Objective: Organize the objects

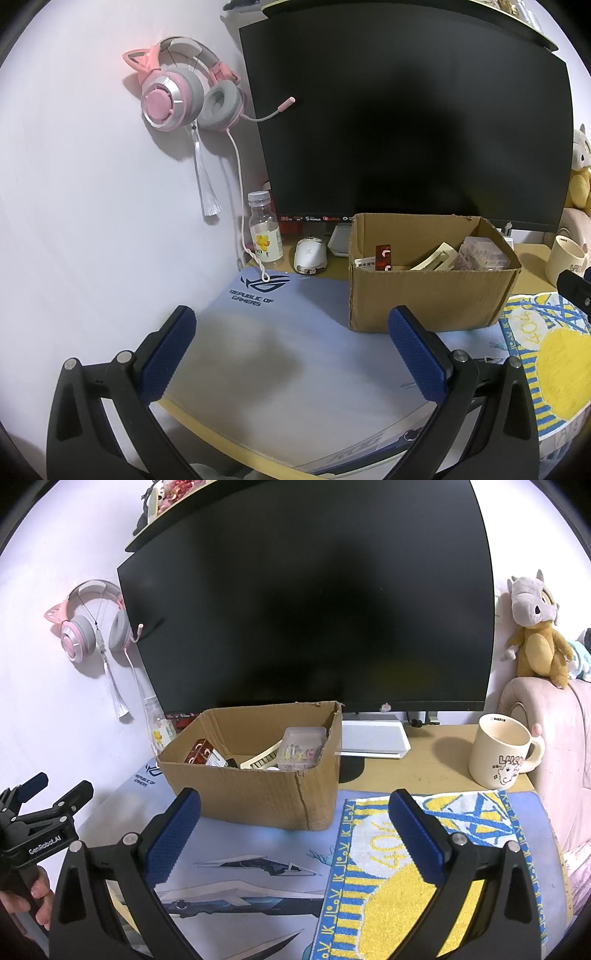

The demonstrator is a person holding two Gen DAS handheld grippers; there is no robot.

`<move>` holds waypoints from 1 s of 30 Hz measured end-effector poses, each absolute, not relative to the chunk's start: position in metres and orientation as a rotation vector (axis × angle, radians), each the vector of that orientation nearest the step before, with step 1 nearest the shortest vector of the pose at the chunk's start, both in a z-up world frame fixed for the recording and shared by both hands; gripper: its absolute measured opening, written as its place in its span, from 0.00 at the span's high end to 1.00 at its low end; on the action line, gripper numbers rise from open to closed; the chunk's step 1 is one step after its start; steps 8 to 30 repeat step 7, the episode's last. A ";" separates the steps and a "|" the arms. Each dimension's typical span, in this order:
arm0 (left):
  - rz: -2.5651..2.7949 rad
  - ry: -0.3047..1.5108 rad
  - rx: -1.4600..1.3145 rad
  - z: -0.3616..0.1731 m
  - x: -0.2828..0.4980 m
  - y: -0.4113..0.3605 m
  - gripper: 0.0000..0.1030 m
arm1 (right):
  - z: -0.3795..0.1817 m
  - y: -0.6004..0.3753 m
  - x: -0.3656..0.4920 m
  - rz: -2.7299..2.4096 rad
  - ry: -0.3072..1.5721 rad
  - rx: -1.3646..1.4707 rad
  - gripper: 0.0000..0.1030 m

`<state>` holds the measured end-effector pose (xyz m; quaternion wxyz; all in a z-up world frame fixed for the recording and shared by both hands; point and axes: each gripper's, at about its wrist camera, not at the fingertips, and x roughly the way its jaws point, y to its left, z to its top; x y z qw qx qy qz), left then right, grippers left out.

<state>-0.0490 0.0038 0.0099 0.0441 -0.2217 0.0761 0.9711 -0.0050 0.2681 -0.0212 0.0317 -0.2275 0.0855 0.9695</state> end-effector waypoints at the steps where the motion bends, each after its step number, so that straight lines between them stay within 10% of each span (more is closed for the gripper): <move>1: 2.967 0.227 -0.675 0.011 -0.049 0.003 0.00 | -0.021 0.268 -0.005 2.987 0.263 -0.702 0.00; 30: 2.958 0.198 -0.694 0.011 -0.050 0.001 0.00 | -0.021 0.268 -0.005 2.986 0.263 -0.705 0.00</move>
